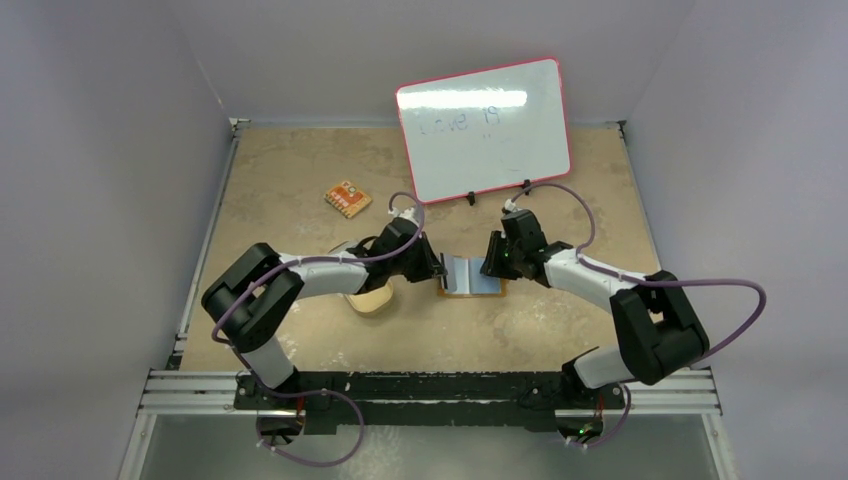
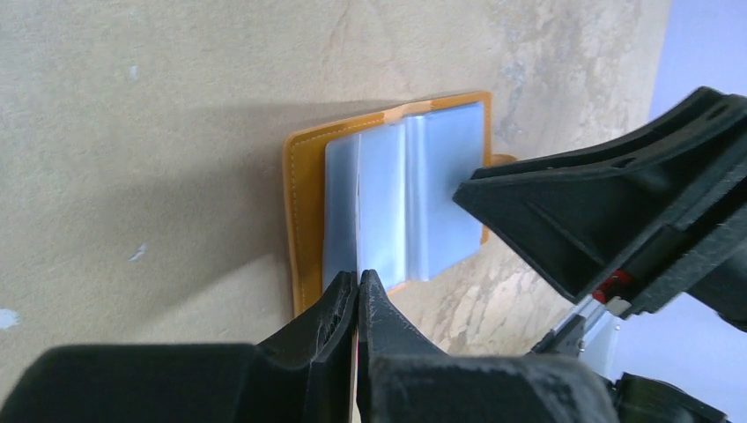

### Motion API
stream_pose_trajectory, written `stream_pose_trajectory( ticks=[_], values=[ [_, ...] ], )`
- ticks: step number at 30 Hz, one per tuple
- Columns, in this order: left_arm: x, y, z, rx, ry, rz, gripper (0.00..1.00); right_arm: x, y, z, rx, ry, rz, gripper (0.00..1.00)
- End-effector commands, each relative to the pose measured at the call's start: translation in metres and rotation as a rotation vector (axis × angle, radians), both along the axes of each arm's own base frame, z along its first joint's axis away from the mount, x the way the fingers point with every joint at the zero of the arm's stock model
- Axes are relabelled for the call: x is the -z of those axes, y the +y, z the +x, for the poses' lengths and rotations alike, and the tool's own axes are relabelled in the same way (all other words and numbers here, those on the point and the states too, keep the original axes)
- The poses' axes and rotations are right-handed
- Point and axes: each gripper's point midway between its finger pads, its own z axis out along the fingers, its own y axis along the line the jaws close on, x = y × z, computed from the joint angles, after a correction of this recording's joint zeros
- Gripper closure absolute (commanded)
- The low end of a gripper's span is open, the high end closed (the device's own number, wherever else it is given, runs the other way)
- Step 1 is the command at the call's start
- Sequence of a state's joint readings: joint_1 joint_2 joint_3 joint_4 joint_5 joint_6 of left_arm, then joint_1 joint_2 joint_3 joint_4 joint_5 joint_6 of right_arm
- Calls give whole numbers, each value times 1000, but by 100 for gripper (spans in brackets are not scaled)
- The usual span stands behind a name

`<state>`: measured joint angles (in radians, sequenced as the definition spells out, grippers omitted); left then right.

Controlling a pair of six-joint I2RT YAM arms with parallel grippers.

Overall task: Put the credit cards into the card holder
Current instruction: Insert the credit card into the card holder.

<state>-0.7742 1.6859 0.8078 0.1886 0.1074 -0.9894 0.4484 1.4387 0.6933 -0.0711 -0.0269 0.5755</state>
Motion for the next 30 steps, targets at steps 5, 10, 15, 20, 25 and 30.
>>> stream_pose_trajectory(
  ticks=[5,10,15,20,25,30],
  values=[
    [-69,-41,12,-8,-36,-348,100,1,2,-2,-7,-5,23,68],
    [-59,-48,10,-4,3,-389,100,0,2,-2,-7,-9,27,68],
    [-42,-46,11,-13,18,-363,100,-1,0,-1,1,-14,14,68],
    [-22,-41,13,2,5,-252,100,-16,-9,6,23,-48,-24,68],
    [-16,-38,15,12,-4,-200,100,-28,-17,10,44,-72,-52,68],
    [-12,-41,14,42,-1,-179,100,-31,-29,12,76,-78,-92,68]
  ],
)
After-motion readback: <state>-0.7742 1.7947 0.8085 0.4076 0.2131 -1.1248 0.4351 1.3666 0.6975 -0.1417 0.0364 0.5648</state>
